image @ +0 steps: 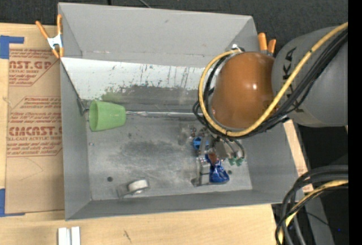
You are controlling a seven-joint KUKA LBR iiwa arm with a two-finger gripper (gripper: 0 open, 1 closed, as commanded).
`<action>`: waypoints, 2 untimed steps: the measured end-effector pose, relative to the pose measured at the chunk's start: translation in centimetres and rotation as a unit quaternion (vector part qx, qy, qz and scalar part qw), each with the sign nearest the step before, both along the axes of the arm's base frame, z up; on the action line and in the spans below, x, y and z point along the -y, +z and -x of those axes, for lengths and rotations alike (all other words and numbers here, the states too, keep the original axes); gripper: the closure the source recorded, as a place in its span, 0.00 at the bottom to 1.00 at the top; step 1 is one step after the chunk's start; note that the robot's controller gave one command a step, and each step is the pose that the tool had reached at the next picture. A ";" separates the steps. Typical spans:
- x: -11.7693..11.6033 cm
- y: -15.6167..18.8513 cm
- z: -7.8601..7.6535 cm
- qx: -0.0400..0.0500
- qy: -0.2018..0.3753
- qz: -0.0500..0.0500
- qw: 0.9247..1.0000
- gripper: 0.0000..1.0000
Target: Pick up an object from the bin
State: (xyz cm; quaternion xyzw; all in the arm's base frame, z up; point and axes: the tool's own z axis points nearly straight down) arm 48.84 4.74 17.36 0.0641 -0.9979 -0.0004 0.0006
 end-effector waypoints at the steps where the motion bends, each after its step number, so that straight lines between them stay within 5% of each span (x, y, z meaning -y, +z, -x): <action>1: 0.1 1.4 -0.1 0.002 0.012 0.000 1.000 0.00; 2: -0.3 0.5 -0.5 0.000 -0.161 0.000 0.987 0.00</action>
Offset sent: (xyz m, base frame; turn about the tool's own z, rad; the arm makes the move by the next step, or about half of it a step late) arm 0.0002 -0.0015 0.0135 -0.0228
